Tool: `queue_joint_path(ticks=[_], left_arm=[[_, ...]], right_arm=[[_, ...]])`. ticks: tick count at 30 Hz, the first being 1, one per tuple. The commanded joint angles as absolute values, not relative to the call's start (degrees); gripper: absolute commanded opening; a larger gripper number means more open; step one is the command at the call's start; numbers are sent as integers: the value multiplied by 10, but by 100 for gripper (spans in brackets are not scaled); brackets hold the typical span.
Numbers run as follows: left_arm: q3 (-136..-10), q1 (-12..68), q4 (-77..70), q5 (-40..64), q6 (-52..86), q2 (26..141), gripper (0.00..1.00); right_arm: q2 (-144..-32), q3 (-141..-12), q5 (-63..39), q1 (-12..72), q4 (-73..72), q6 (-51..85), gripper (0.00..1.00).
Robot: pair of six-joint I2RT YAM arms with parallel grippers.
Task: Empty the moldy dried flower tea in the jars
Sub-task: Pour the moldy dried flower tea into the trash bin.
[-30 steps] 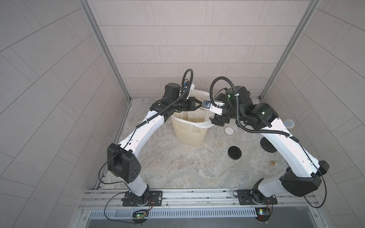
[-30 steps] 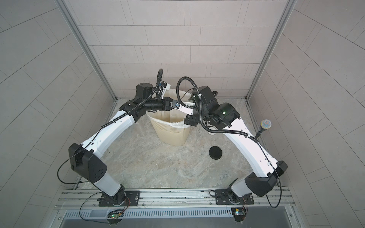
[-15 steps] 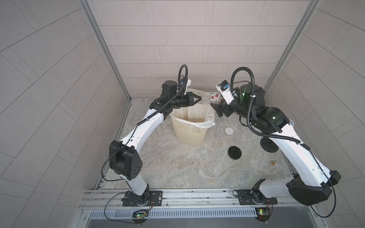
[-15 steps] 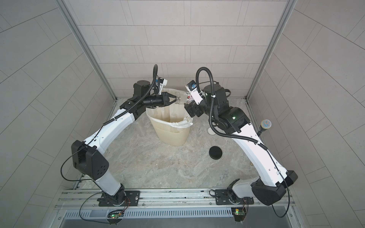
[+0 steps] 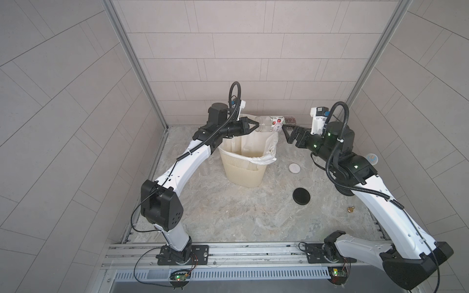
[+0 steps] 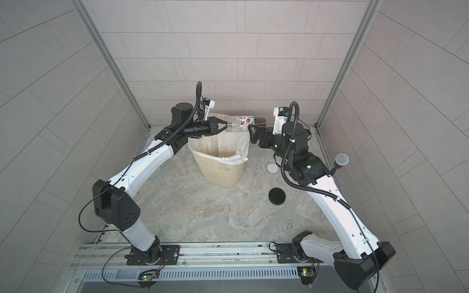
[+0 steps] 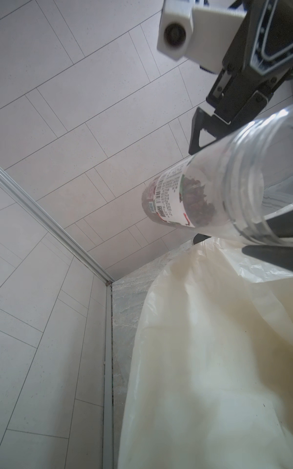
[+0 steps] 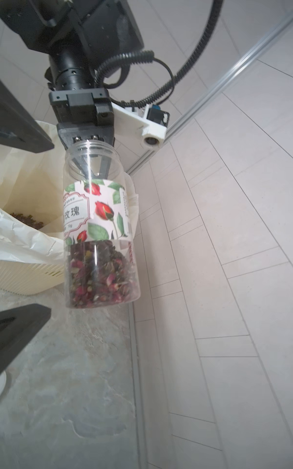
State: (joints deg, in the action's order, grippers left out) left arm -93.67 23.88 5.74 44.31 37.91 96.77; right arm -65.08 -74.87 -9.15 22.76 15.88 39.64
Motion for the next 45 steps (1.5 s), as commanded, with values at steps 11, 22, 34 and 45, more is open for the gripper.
queue_joint_path(ticks=[11,22,34,45], left_arm=[[-906,236,-33,429,409,943,0],[-891,238,-57,437,412,936,0],[-866,238,-98,443,444,928,0],[-858,236,-116,445,466,925,31]], right_arm=[[-675,-603,-82,222,-190,774,99],[-768,-643,-83,219,-292,825,99],[-824,-663,-89,213,-393,882,75],[-827,-660,-96,189,-417,892,59]])
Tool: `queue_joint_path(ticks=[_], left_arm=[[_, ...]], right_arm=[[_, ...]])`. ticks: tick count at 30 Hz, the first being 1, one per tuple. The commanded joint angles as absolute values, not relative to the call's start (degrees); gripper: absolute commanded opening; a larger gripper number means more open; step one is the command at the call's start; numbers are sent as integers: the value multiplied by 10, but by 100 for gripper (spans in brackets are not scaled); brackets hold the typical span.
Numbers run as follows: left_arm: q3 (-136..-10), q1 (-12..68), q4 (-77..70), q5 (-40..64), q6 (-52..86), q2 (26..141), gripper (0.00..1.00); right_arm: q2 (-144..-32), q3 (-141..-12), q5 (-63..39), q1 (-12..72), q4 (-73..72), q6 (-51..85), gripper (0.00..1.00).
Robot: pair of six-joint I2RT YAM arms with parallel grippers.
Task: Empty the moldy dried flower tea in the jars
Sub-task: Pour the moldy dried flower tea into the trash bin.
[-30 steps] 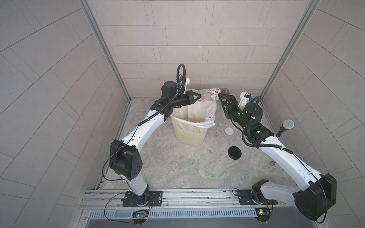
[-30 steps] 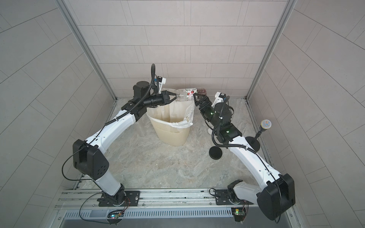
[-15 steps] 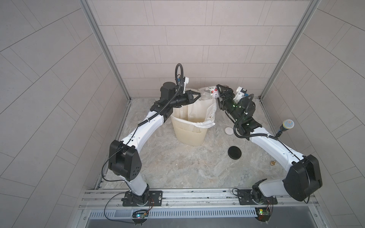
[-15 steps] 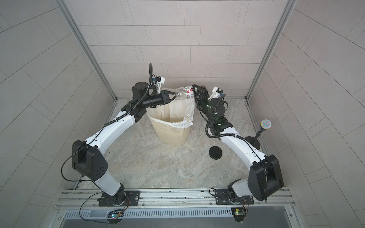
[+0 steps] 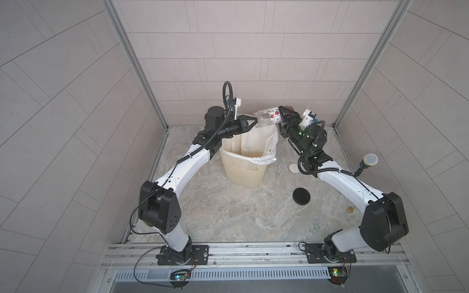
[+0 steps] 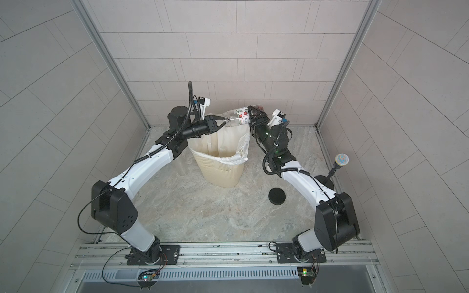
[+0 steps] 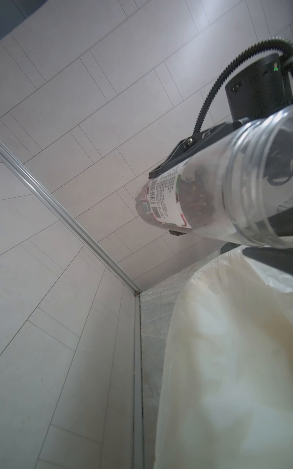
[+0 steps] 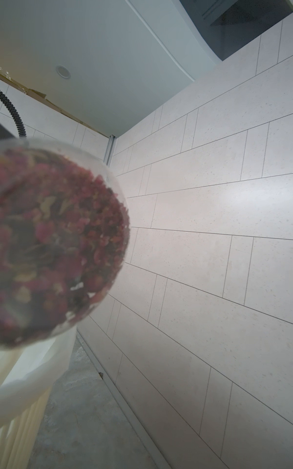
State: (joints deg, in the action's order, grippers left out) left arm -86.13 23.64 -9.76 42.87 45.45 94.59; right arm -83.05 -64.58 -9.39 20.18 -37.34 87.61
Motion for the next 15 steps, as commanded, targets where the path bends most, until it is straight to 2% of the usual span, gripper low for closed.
queue_joint_path(ticks=[1,3,5,10,15], left_arm=[[-859,237,-114,446,466,924,39],[-862,234,-105,444,462,920,51],[-863,230,-88,438,452,912,58],[-866,214,-15,409,418,888,58],[-842,188,4,390,403,849,58]], right_arm=[[-826,-659,-97,186,-416,887,59],[-824,-656,-98,182,-411,881,58],[-824,-651,-103,179,-410,878,57],[-823,-657,-126,178,-376,839,56],[-809,-675,-150,178,-280,747,56]])
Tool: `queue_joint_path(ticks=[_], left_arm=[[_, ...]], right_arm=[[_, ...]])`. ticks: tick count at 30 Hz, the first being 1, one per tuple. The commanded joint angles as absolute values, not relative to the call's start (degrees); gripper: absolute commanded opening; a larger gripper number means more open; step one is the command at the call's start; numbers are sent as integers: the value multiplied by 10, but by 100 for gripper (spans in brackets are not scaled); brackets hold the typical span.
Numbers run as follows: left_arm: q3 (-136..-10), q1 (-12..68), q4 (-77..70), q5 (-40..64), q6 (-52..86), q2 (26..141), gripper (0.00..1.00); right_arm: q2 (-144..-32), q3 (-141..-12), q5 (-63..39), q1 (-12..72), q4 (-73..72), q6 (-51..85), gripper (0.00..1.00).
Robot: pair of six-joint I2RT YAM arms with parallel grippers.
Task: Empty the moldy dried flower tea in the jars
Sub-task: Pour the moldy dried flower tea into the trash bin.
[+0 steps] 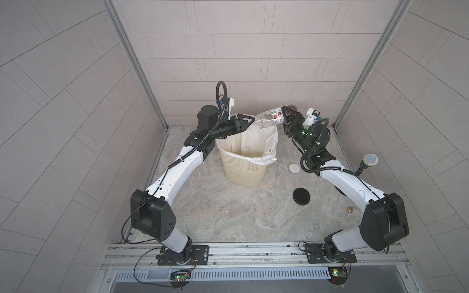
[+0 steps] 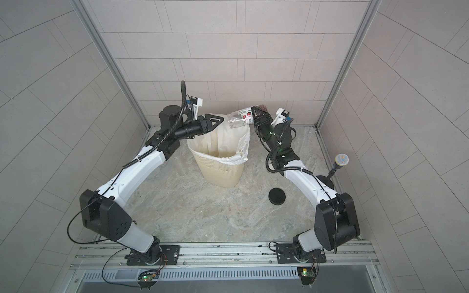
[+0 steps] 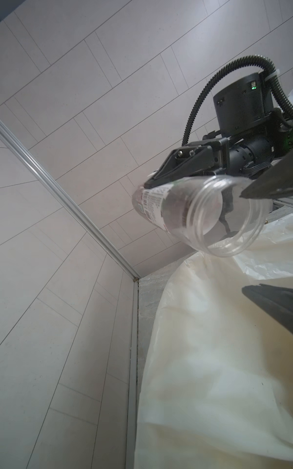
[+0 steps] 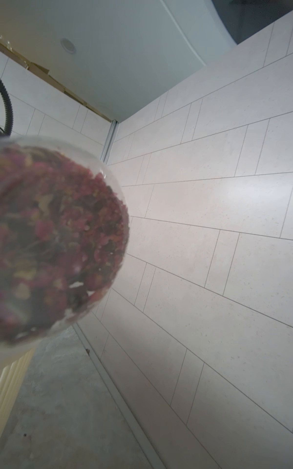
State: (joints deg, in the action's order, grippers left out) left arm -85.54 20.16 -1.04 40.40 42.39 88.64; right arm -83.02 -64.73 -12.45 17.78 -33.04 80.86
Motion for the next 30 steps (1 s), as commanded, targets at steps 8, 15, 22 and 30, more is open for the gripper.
queue_joint_path(ticks=[8,15,22,30], left_arm=[[-798,140,4,385,428,804,57],[-773,112,10,390,428,781,56],[-760,98,16,394,425,763,56],[-733,80,23,397,423,742,56]], right_arm=[[-797,-730,-156,190,-126,560,56],[-801,-816,-138,211,5,334,55],[-811,-867,-84,253,70,150,53],[-814,-875,62,360,63,-106,53]])
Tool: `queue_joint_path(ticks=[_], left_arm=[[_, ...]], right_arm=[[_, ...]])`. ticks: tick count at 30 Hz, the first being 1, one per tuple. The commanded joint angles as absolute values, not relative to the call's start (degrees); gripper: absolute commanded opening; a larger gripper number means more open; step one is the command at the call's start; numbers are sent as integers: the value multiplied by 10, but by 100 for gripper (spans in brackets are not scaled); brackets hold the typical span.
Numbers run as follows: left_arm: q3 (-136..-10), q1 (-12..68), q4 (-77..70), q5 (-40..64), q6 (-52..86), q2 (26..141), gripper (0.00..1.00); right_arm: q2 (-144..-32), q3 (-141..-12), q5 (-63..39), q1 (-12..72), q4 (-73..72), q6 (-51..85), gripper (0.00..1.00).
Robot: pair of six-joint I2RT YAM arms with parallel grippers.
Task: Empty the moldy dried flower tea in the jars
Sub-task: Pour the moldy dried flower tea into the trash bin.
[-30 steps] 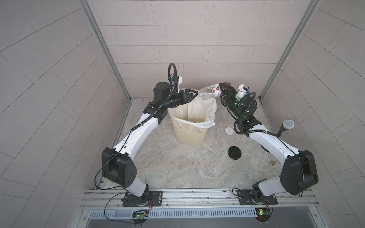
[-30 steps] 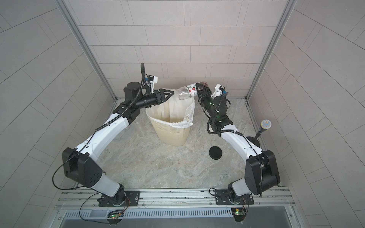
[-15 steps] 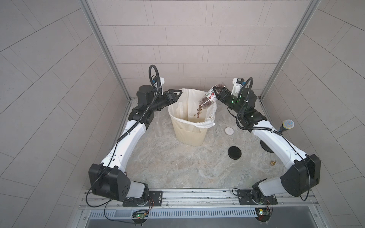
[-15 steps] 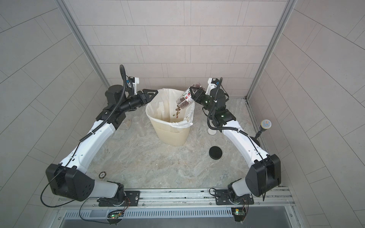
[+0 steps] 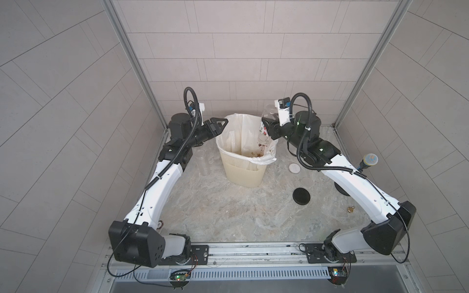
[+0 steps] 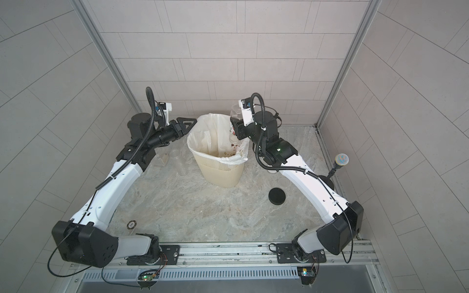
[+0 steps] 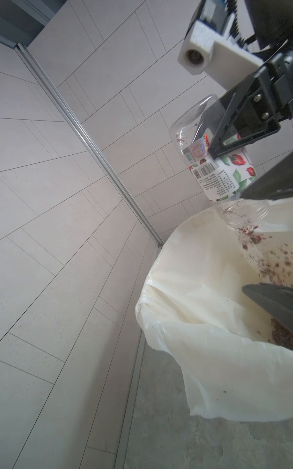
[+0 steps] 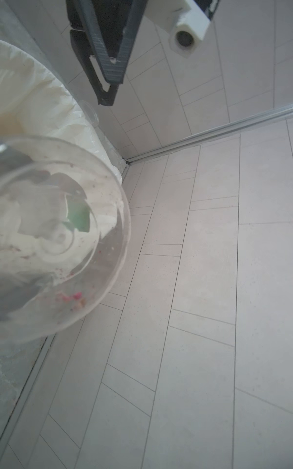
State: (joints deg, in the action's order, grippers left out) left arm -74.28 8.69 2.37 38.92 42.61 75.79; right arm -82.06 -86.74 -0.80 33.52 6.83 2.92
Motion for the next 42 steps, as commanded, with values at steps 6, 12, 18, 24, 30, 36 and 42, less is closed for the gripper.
queue_joint_path(ticks=[6,12,18,24,30,36,42], left_arm=[[-718,68,24,400,423,730,56],[-704,60,18,405,426,725,56],[-695,55,16,408,426,717,56],[-686,50,9,409,432,716,56],[-686,52,6,410,433,715,56],[-683,51,6,410,434,714,56],[-681,51,4,410,435,714,56]], right_arm=[[-832,-906,-30,336,74,27,54],[-857,-928,-152,328,44,129,53],[-878,-971,126,396,130,-32,52],[-863,-917,-169,304,-8,208,52],[-874,-937,125,402,46,-56,51],[-854,-902,-1,363,-19,53,51],[-872,-933,40,378,35,19,52]])
